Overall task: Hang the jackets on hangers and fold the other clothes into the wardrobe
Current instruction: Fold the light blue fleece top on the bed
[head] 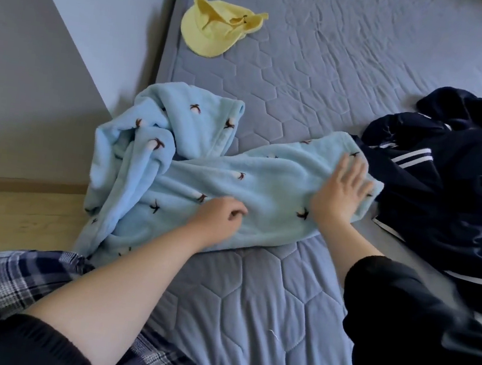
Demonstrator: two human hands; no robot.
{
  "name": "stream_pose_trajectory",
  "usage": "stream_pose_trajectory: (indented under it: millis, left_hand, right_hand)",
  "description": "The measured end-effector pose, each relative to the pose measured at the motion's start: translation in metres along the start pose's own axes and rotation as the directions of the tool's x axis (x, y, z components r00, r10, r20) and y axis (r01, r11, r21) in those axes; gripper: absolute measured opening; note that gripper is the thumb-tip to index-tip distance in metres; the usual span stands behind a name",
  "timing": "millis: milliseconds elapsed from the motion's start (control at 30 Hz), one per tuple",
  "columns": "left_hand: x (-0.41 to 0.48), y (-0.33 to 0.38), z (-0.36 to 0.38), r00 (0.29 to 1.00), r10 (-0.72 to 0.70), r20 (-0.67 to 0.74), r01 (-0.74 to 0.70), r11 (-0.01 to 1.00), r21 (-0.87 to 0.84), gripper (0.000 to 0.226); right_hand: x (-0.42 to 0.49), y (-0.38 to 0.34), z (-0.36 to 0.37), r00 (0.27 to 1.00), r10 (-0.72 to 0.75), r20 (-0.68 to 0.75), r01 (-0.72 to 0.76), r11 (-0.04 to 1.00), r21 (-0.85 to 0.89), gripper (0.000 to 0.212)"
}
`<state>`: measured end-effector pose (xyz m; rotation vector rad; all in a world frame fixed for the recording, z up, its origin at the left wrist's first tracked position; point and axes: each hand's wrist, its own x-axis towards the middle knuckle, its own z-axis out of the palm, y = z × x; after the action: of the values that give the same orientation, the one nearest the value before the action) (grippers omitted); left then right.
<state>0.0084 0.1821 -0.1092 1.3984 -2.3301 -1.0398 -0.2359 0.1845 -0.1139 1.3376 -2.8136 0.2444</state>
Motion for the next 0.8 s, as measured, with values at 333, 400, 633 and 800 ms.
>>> stream_pose_trajectory:
  millis: [333, 400, 633, 800]
  left_hand:
    - [-0.031, -0.083, -0.027, 0.938, -0.319, -0.136, 0.346, 0.829, 0.439, 0.067]
    - [-0.034, -0.083, -0.035, 0.928, -0.36, -0.095, 0.367, 0.843, 0.393, 0.064]
    - [-0.025, -0.061, -0.073, 0.72, 0.274, -0.637, 0.026, 0.907, 0.42, 0.039]
    - [-0.018, -0.069, -0.085, 0.75, -0.12, -0.651, 0.329, 0.921, 0.21, 0.074]
  right_hand:
    - [-0.059, -0.088, 0.038, 0.696, -0.593, 0.406, 0.611, 0.785, 0.1, 0.059]
    - [-0.06, -0.103, 0.03, 0.754, -0.529, 0.388, 0.522, 0.842, 0.134, 0.053]
    - [-0.031, -0.18, -0.007, 0.893, -0.325, 0.311, 0.087, 0.803, 0.59, 0.048]
    - [-0.006, -0.21, 0.005, 0.775, -0.073, 0.627, -0.451, 0.631, 0.631, 0.072]
